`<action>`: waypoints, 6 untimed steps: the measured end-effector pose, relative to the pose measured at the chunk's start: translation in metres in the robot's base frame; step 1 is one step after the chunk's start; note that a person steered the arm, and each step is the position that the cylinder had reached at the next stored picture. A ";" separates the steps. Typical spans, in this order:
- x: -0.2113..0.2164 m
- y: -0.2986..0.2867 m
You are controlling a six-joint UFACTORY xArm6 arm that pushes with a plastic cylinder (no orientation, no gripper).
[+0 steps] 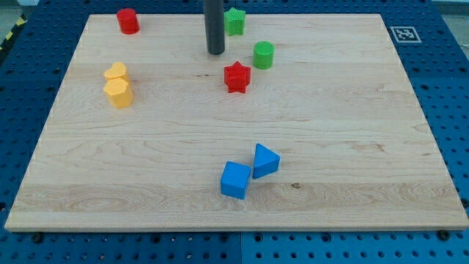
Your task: Move the yellow heart into the yellow hexagon
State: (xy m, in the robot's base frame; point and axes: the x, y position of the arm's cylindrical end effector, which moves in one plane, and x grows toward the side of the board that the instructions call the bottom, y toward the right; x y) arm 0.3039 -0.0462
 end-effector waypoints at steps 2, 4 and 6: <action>0.003 -0.078; 0.013 -0.167; 0.083 -0.184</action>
